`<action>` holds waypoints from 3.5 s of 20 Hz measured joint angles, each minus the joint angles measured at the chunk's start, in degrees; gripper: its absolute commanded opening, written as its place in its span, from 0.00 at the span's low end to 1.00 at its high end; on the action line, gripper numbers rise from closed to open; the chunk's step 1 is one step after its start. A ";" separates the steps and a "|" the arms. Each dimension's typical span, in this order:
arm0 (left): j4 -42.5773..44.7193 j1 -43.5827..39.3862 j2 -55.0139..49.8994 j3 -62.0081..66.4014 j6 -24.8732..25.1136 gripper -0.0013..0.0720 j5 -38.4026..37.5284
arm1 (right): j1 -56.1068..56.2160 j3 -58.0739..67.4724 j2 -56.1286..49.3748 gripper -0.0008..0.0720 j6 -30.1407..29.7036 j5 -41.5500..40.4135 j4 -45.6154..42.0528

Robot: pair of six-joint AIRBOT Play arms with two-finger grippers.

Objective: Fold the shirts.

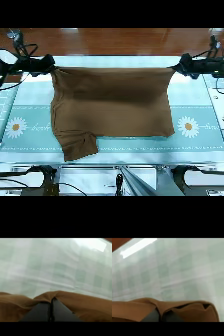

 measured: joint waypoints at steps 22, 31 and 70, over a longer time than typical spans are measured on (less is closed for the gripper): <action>3.74 5.31 -5.09 -6.43 10.67 0.98 -34.82 | -2.32 1.38 -8.68 0.87 -0.28 21.64 -14.49; 11.43 16.39 13.62 -18.01 6.67 0.98 -36.85 | -8.46 -11.17 10.43 0.86 -1.38 20.94 -20.31; -14.10 5.75 28.68 -54.49 16.59 0.06 -21.49 | -8.31 -46.25 20.35 0.04 -7.02 9.57 -6.71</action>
